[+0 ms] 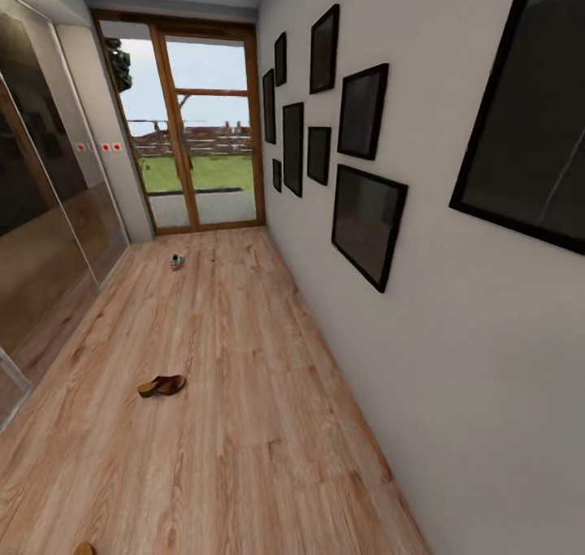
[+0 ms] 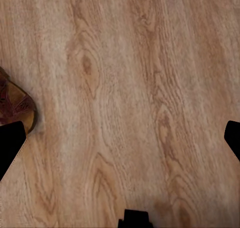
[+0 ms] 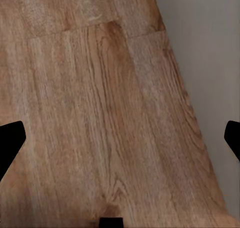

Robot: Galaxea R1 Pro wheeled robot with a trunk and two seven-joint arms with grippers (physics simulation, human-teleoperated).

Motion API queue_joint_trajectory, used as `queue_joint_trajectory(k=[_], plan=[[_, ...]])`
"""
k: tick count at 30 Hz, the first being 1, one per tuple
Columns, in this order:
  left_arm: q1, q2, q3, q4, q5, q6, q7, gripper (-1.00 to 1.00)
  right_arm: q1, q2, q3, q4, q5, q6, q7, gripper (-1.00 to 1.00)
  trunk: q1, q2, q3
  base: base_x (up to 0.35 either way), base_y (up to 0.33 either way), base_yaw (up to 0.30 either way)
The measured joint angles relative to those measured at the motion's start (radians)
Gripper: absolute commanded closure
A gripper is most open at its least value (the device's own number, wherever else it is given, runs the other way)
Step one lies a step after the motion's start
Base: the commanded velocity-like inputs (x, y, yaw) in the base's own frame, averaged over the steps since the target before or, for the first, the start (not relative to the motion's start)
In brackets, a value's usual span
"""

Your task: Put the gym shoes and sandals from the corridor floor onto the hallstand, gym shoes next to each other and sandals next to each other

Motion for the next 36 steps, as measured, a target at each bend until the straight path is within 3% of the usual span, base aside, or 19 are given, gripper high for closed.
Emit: queue_joint_trajectory(k=[19, 36], plan=[[0.0, 0.002, 0.0, 0.001, 0.0, 0.0, 0.0, -1.0, 0.0, 0.0, 0.0, 0.0, 0.0, 0.0, 0.0, -1.0, 0.0, 0.0, 0.0, 0.337, 0.047, 0.267], [0.0, 0.002, 0.0, 0.001, 0.0, 0.0, 0.0, -1.0, 0.0, 0.0, -0.001, -0.005, 0.0, 0.0, 0.0, -1.0, 0.0, 0.0, 0.0, 0.334, -0.052, 0.027]])
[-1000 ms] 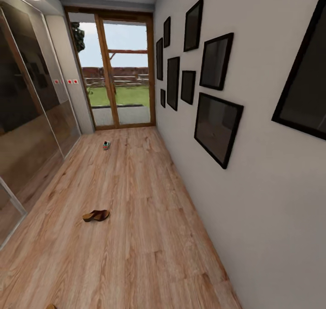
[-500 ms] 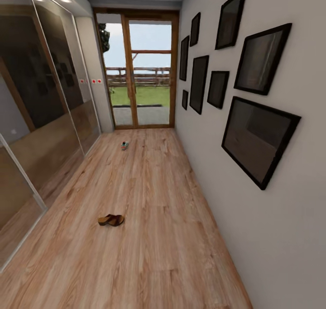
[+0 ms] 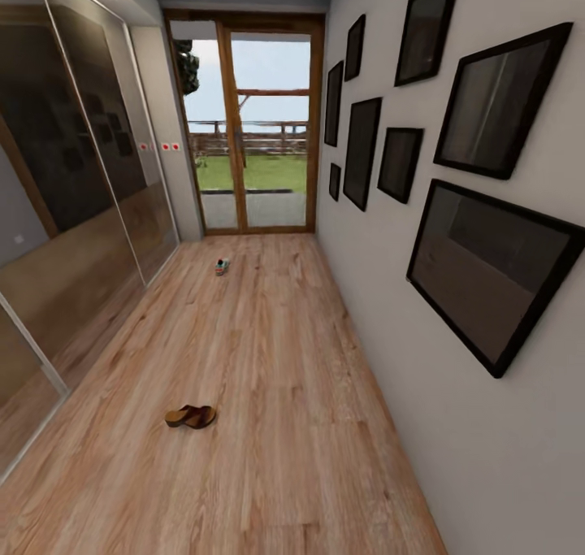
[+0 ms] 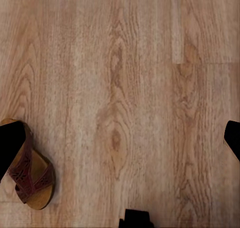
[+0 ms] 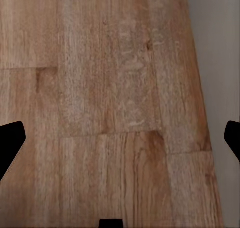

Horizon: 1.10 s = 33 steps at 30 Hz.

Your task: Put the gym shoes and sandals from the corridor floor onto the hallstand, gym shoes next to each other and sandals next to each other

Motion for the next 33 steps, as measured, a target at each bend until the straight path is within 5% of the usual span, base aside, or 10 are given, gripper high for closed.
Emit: queue_joint_trajectory(k=[19, 33], plan=[[0.0, 0.0, 0.0, -0.001, 0.0, 0.0, 0.001, -1.0, 0.0, 0.0, -0.001, -0.001, 0.0, 0.0, 0.0, -1.0, 0.0, 0.0, 0.0, 0.332, -0.071, 0.171], [0.0, 0.0, 0.0, -0.001, 0.0, 0.0, 0.001, -1.0, 0.0, -0.009, 0.0, -0.001, 0.002, -0.001, 0.002, -1.0, 0.0, 0.0, 0.0, 0.332, -0.016, 0.031]])
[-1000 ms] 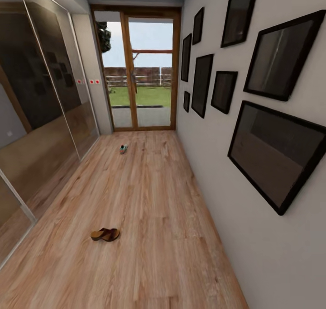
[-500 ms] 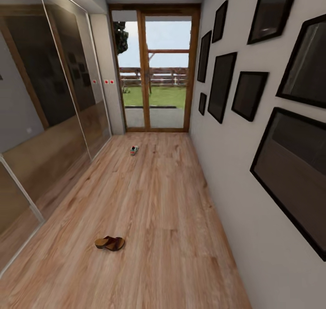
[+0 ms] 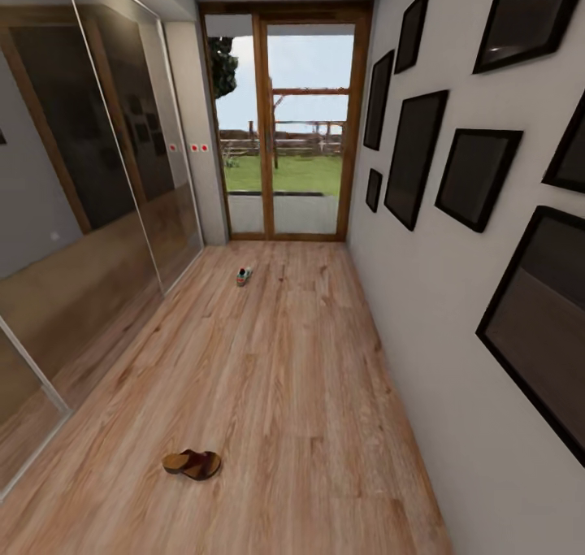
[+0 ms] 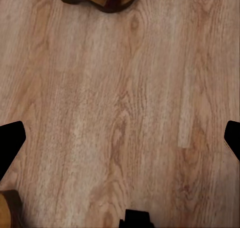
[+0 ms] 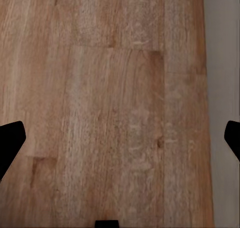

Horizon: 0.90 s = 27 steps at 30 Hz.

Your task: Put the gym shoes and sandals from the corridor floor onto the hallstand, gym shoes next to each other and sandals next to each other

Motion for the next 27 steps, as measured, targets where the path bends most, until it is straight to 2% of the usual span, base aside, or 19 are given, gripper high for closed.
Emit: queue_joint_trajectory(k=[19, 27], plan=[[0.0, 0.0, 0.0, 0.0, 0.0, 0.0, 0.001, -1.0, 0.0, -0.004, -0.003, 0.0, 0.0, -0.013, 0.0, -1.0, 0.0, 0.0, 0.0, 0.334, 0.006, 0.001], [0.0, 0.0, 0.0, 0.0, 0.0, 0.0, 0.001, -1.0, 0.0, -0.003, -0.005, 0.0, 0.0, -0.013, -0.001, -1.0, 0.0, 0.0, -0.002, 0.322, 0.123, 0.156]])
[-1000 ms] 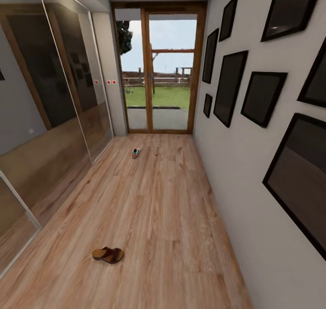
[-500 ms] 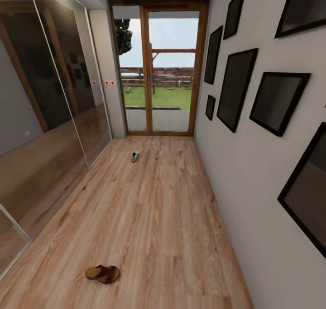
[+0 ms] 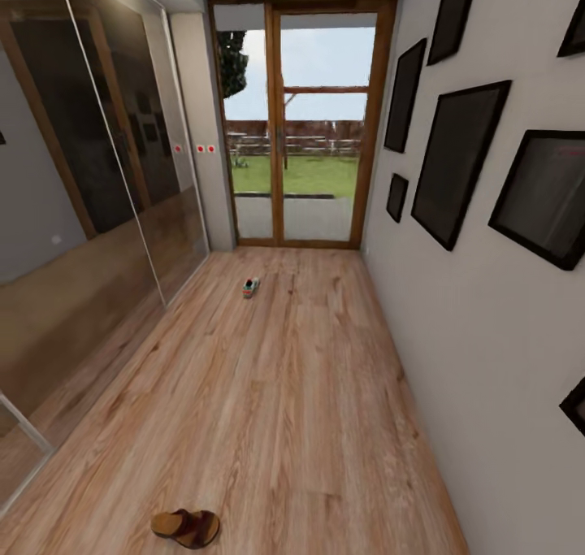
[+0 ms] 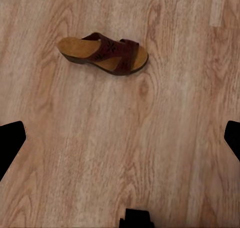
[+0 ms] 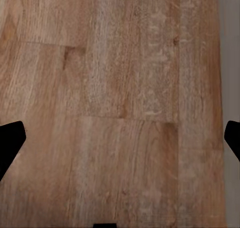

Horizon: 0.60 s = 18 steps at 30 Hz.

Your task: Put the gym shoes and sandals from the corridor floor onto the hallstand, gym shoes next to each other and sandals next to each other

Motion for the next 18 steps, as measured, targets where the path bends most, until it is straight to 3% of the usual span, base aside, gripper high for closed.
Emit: queue_joint_trajectory(k=[13, 18], plan=[[0.0, 0.0, 0.0, -0.001, 0.0, 0.0, 0.0, -1.0, 0.0, 0.0, 0.0, 0.0, 0.0, 0.0, 0.0, -1.0, 0.0, 0.0, -0.006, 0.315, 0.15, 0.243], [0.0, -0.001, 0.0, -0.001, 0.0, 0.0, 0.0, -1.0, 0.0, 0.0, 0.0, 0.0, 0.0, 0.0, 0.0, -1.0, 0.0, 0.0, -0.007, 0.136, 0.067, 0.139]])
